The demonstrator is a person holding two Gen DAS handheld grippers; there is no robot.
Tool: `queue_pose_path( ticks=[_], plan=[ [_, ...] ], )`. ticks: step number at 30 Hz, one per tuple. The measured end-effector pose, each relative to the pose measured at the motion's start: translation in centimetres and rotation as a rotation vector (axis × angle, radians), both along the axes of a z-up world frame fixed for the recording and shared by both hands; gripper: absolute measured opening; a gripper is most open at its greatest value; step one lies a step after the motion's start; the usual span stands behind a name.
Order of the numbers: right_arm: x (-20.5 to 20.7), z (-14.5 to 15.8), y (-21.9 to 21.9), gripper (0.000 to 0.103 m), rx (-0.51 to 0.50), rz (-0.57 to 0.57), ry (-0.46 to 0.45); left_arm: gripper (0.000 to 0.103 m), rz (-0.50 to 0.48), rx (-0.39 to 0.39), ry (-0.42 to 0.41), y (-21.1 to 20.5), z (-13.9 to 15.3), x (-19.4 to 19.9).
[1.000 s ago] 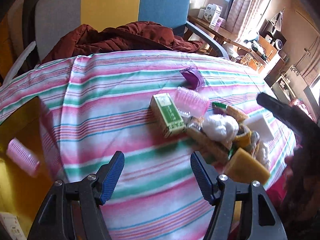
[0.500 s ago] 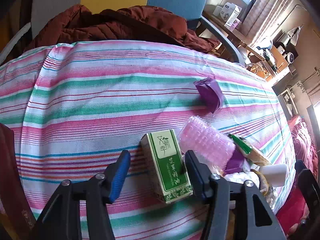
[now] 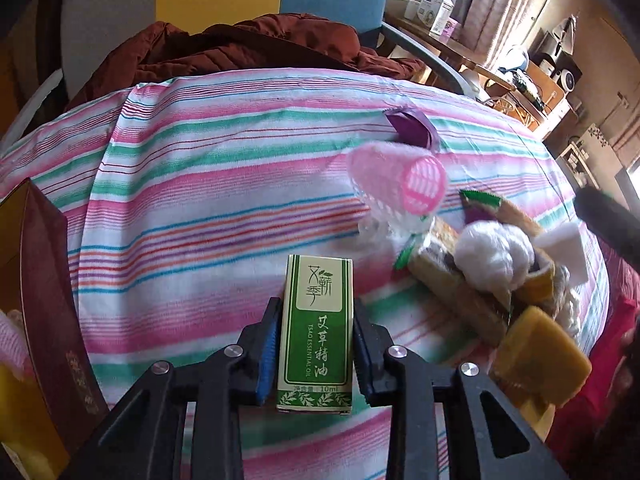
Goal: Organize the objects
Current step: 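Carry the green box into the tray while the right gripper carries another pink curler there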
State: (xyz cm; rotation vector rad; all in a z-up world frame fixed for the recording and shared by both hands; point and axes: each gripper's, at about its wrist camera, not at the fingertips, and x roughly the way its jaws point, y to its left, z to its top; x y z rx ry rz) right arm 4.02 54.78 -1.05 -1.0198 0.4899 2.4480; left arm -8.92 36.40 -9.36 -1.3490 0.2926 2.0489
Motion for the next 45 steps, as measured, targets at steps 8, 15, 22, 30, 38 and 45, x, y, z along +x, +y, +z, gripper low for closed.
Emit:
queue_pose_path(
  ticks=[8, 15, 22, 30, 38, 45],
  plan=[
    [-0.9, 0.1, -2.5, 0.103, 0.057, 0.104, -0.006, 0.032, -0.022, -0.002, 0.077, -1.3, -0.4, 2.1],
    [-3.1, 0.3, -4.4, 0.101, 0.026, 0.229, -0.015, 0.032, -0.028, 0.026, 0.071, -1.7, -0.5, 1.8],
    [-9.4, -2.3, -5.4, 0.083, -0.024, 0.323, -0.145, 0.031, -0.01, 0.052, 0.075, -2.0, -0.5, 1.9],
    [-10.8, -3.8, -5.8, 0.038, -0.046, 0.348, -0.207, 0.031, 0.0, 0.113, 0.029, -3.2, 0.0, 1.9],
    [-5.9, 1.2, -7.5, 0.038, -0.059, 0.36, -0.058, 0.031, -0.013, 0.205, 0.033, -6.9, 4.4, 5.0],
    [-4.3, 4.0, -13.1, 0.038, -0.099, 0.473, 0.039, 0.031, 0.139, 0.269, 0.076, -15.6, 8.4, 3.9]
  ],
)
